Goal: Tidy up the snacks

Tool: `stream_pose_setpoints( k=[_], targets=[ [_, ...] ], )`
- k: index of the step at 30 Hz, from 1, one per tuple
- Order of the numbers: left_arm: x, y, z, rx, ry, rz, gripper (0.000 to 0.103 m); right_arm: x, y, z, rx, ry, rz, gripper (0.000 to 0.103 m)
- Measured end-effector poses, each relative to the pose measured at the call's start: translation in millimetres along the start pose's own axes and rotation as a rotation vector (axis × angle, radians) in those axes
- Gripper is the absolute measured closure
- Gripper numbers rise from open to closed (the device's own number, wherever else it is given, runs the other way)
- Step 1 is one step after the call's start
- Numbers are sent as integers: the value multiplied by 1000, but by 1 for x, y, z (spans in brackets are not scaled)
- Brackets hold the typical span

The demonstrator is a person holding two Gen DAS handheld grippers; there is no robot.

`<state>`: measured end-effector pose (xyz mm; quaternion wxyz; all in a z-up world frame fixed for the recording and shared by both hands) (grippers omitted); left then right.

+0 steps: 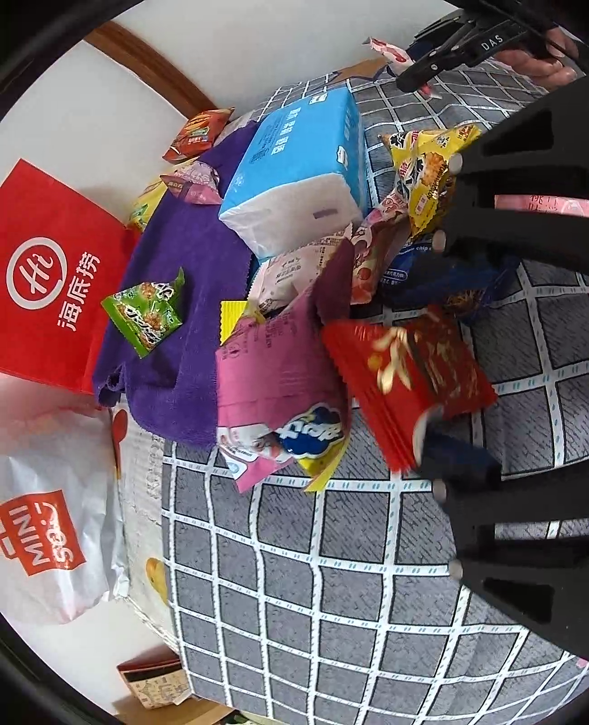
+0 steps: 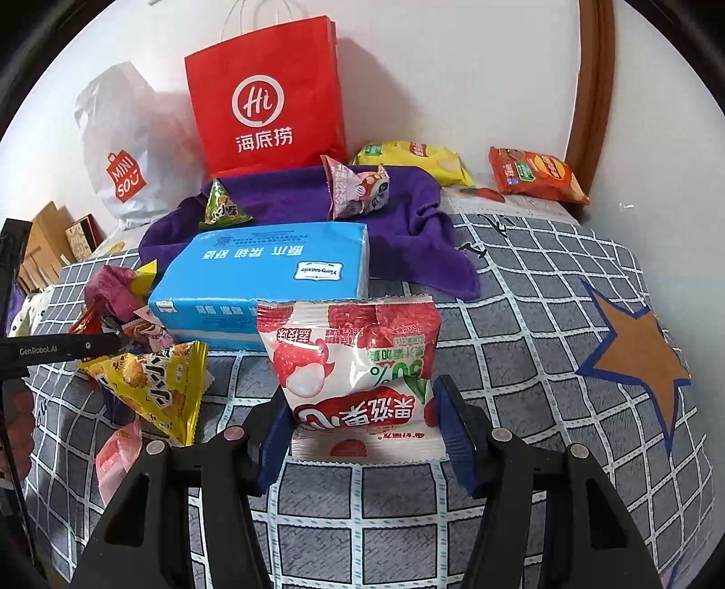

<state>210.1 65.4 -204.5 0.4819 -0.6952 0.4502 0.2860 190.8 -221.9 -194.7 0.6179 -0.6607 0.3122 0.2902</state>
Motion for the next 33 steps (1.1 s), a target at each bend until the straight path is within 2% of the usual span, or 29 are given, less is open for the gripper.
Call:
stream_pose_setpoints(
  k=[17, 25, 33],
  targets=[
    [-39, 12, -11, 84, -1, -56, 59, -17, 11, -9, 14, 4, -2, 44],
    [-65, 17, -25, 107, 37, -100, 59, -33, 12, -8, -2, -7, -17, 44],
    [-80, 18, -55, 165, 89, -115, 59, -53, 6, -9, -10, 1, -51, 44]
  ],
)
Point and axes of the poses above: each gripper's, at about its wrist camera, not at the fingertips, and x roughly the way its jaws point, z to its left, y to its underside, the point moved 6 cm from there along x, roughly the way its jaws point, and after that the axes turned 10 degrees about y, right-handed, at the moved point
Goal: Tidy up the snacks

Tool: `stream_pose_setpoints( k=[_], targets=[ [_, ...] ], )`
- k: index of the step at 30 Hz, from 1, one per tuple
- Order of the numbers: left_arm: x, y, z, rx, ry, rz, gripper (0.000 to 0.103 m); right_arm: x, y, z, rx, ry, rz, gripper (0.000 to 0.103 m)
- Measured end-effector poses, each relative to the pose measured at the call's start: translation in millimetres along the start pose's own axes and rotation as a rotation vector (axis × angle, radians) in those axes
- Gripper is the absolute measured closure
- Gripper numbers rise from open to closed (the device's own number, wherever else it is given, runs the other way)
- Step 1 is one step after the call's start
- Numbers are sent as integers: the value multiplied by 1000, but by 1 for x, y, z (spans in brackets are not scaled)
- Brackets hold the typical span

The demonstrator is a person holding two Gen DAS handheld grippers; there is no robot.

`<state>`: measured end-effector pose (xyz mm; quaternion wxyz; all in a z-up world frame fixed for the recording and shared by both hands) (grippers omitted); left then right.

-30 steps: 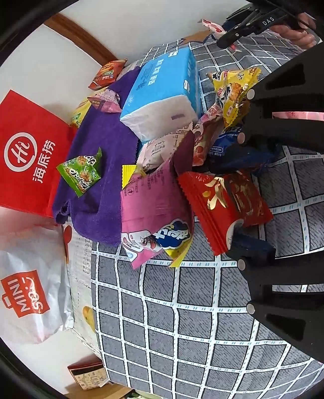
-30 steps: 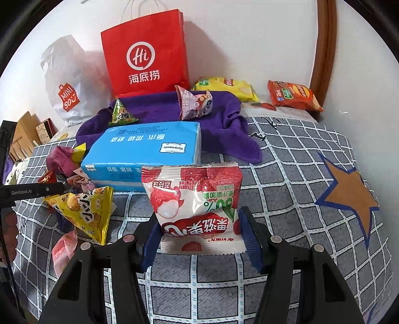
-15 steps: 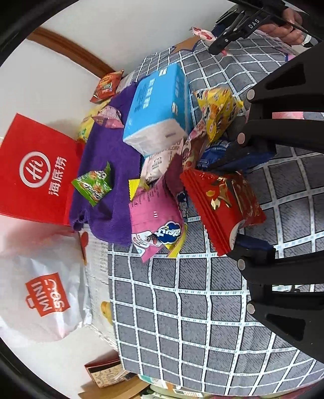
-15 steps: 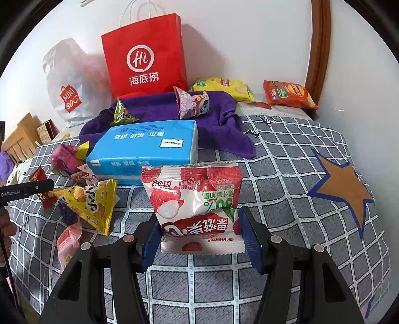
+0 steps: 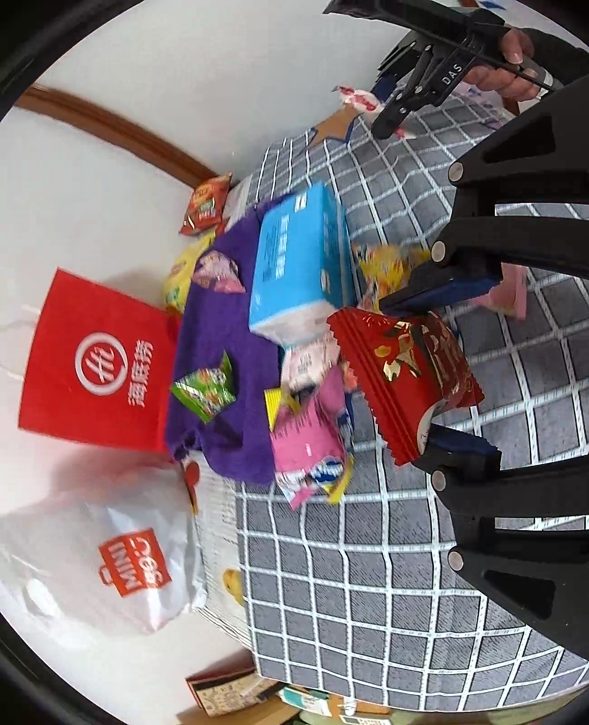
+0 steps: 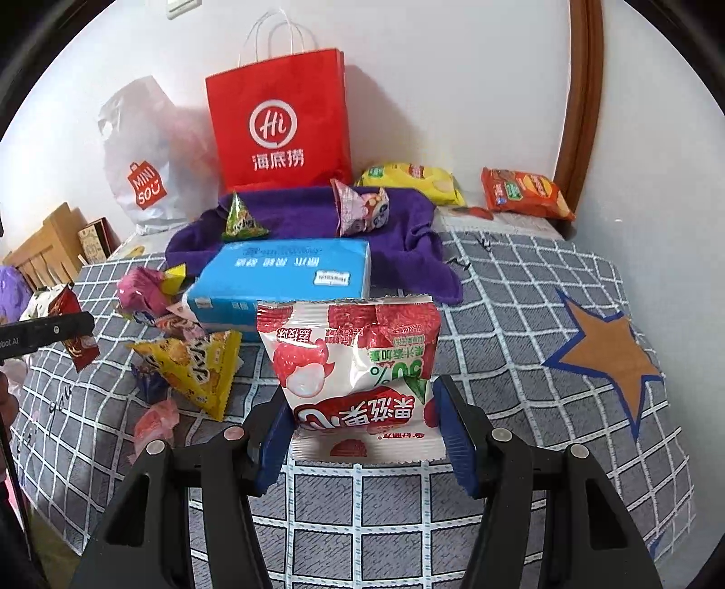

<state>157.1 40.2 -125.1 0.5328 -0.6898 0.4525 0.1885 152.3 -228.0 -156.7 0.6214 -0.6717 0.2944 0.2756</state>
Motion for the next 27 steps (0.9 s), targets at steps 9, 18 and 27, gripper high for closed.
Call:
stream_pose_setpoints(
  k=[9, 18, 27],
  targets=[
    [-3, -20, -35, 48, 51, -21, 59, -19, -27, -9, 14, 7, -61, 44],
    [-1, -49, -52, 82, 55, -34, 59, -21, -62, -8, 14, -3, -106, 44],
    [1, -86, -56, 108, 30, -57, 59, -8, -103, 8, -12, -18, -141, 44]
  ],
)
Point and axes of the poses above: each gripper's, at about its wrist camera, not at the fingertips, and x roughly the way its jaws point, z to its left, y to its underside, the point moved 6 cm from there along x, roughly the way its jaws point, and after that the axes turned 10 degrees about y, right-handed, at the moved point
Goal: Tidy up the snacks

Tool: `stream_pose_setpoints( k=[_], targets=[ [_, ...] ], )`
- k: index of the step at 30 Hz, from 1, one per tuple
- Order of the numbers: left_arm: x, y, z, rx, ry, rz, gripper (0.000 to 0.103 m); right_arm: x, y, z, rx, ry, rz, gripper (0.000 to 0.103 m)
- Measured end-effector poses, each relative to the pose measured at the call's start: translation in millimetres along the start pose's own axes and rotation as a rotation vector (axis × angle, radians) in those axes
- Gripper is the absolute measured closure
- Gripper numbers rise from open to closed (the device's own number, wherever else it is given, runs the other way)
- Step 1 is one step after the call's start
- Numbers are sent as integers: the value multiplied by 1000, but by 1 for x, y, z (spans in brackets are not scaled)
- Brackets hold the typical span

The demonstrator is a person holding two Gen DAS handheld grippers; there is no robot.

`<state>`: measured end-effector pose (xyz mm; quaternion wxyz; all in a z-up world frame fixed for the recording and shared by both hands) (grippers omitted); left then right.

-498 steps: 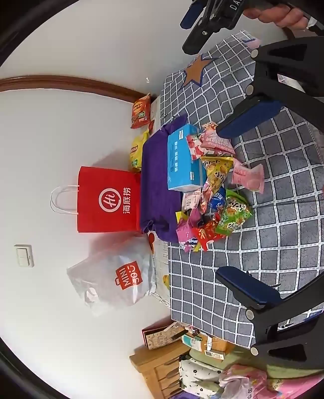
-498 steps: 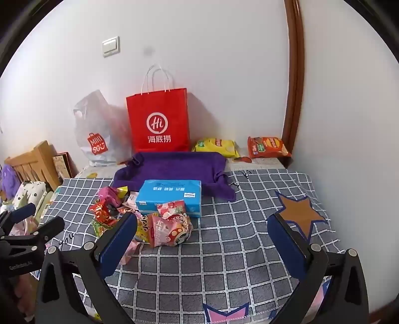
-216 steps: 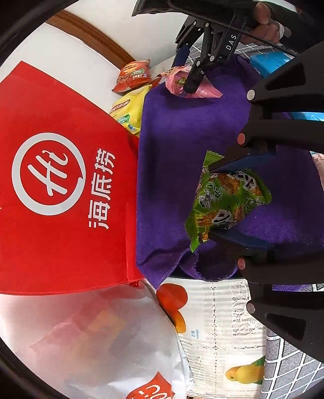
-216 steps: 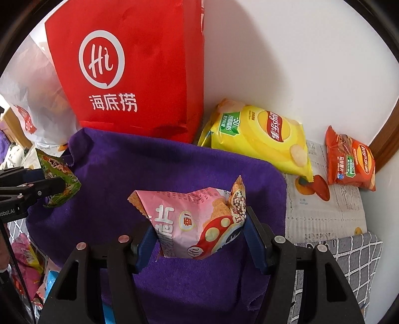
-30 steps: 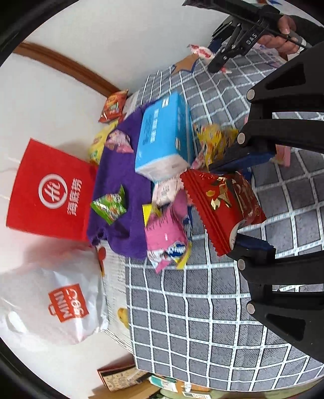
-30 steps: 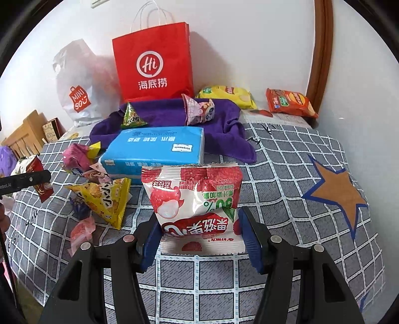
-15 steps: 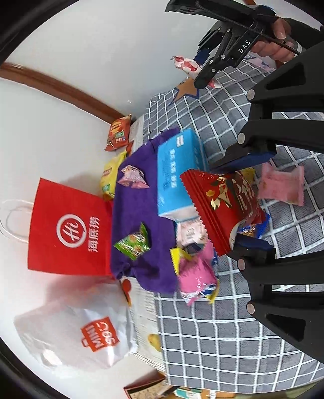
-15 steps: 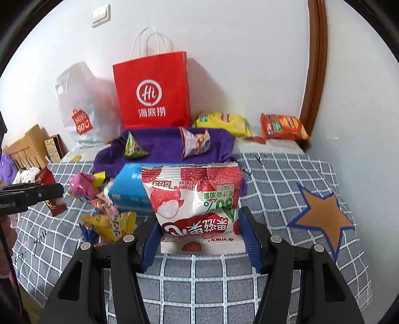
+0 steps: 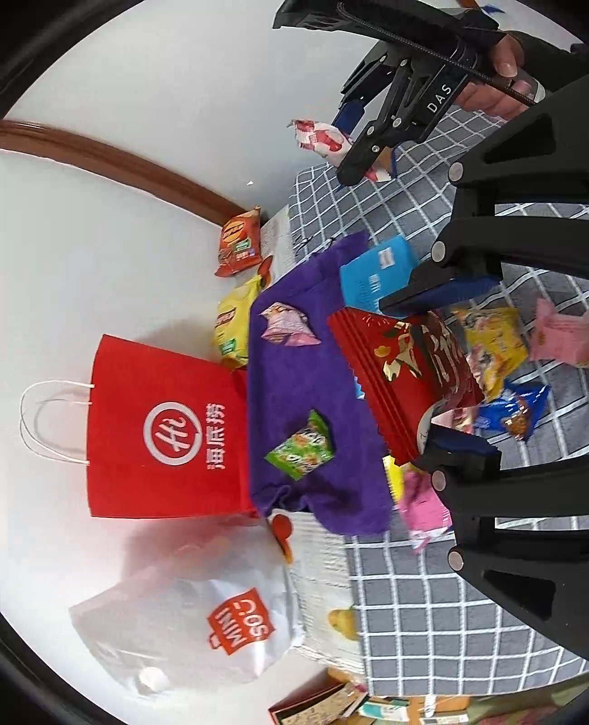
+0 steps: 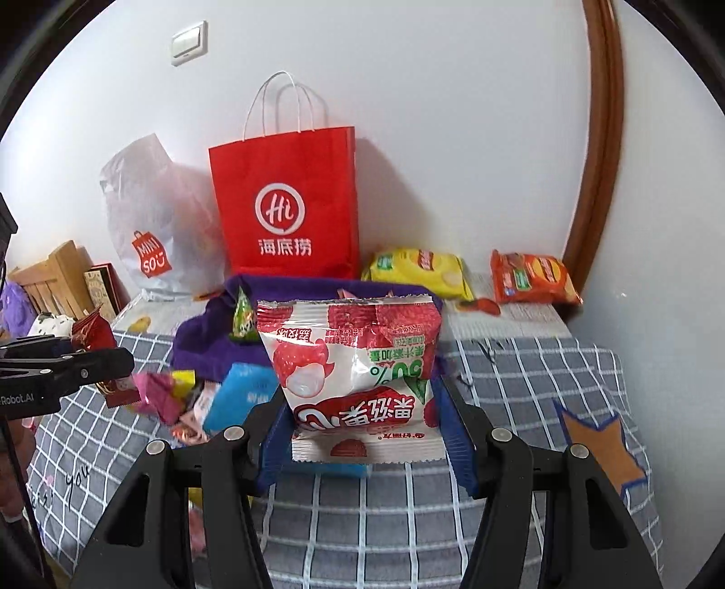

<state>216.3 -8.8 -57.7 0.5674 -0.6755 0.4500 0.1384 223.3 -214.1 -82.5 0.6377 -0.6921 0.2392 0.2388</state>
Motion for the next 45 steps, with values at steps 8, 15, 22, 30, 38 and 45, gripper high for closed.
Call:
stream_pose_setpoints(
  k=[8, 15, 22, 30, 38, 45],
  targets=[
    [4, -30, 10, 5, -2, -19, 59, 22, -34, 10, -10, -7, -24, 44],
    [14, -50, 30, -7, -16, -23, 59, 47, -53, 14, -9, -17, -13, 44],
    [25, -68, 48, -35, -19, -27, 59, 68, -63, 19, -21, -18, 0, 44],
    [41, -84, 63, -43, -31, -23, 59, 90, -75, 25, -40, -20, 4, 44],
    [60, -91, 78, -54, -38, -3, 59, 114, -85, 28, -51, -27, 13, 44],
    [77, -89, 95, -83, -43, 20, 59, 132, -88, 31, -56, -37, 25, 44]
  ],
)
Point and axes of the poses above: each gripper's, at about its wrist camera, not at the fingertips, and x roughly the way its jaws point, z to its left, y to its underside, the point moved 6 cm from there along x, roughly the way its jaws point, and after that the axes turned 10 degrees about y, right-handed, at the moved point
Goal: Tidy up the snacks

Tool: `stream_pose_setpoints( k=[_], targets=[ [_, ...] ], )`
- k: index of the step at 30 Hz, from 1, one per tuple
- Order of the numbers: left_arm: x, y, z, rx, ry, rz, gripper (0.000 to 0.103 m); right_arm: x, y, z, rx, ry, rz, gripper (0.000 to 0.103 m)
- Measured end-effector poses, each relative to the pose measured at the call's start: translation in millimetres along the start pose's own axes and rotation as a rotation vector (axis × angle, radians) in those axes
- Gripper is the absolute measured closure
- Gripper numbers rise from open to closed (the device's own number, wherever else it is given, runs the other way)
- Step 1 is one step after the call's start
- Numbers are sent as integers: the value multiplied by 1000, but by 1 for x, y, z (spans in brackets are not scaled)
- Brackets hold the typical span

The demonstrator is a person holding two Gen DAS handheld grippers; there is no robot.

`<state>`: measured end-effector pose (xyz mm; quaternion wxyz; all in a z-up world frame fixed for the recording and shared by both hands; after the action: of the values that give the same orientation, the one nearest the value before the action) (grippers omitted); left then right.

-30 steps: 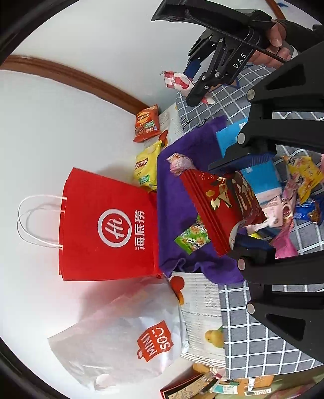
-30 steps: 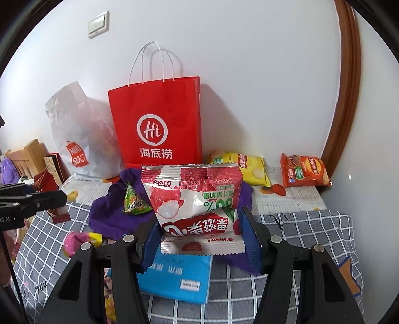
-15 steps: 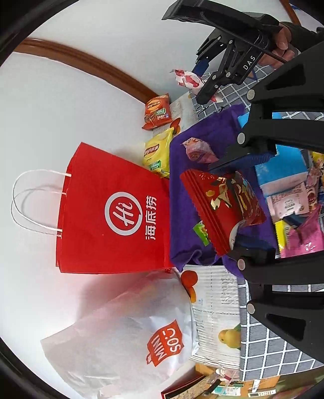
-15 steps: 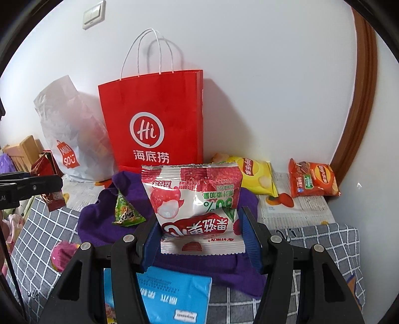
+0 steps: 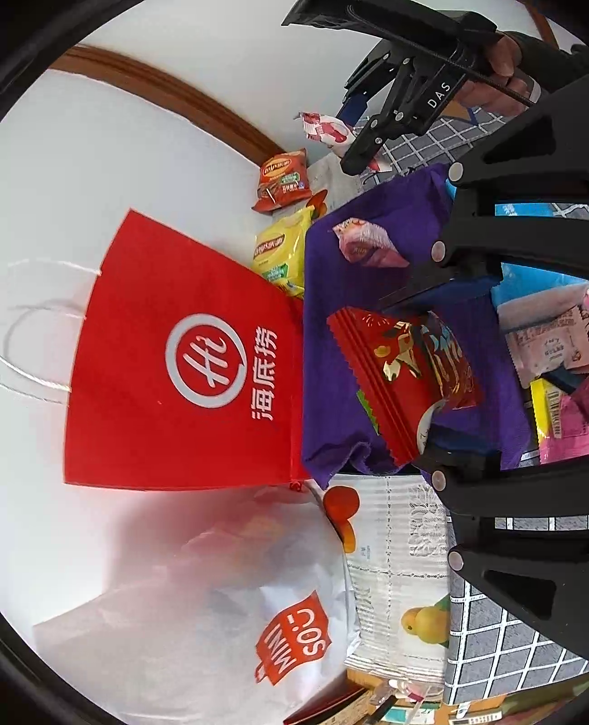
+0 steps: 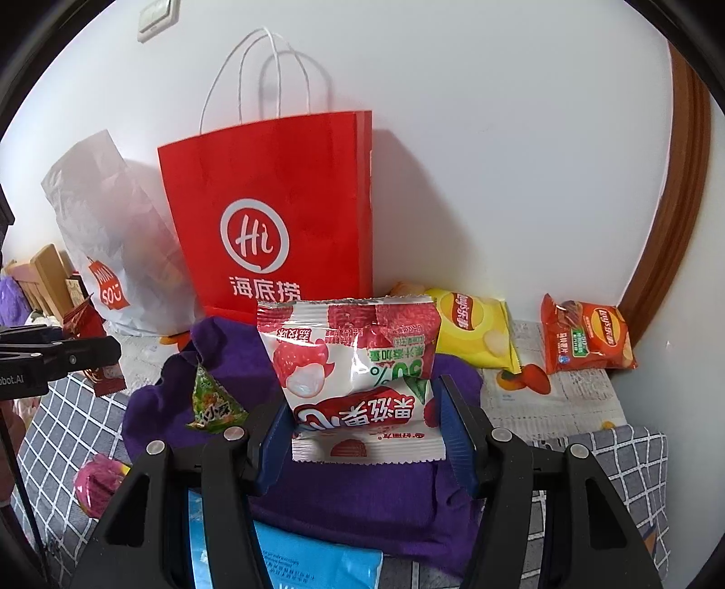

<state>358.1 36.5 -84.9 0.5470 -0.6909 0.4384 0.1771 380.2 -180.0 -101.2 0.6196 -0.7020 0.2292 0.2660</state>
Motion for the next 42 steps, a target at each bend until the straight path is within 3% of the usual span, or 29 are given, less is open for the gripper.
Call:
stream_pose_setpoints(
  k=[29, 42],
  targets=[
    [27, 7, 43, -78, -14, 40, 59, 52, 25, -4, -32, -1, 127, 44],
    [56, 24, 32, -35, -15, 132, 59, 65, 41, -3, -69, -2, 181, 44]
  ],
)
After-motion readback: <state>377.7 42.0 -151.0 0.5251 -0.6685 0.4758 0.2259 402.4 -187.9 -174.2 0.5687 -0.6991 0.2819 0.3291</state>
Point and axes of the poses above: each gripper's, at about its wrist camera, not at the fingertips, and x roughly the way its jaws point, z to its left, y to its underside, the point moved 6 cm from there along x, roughly the way its jaws point, and after that the axes turned 10 degrees about y, right-handed, at the moved point
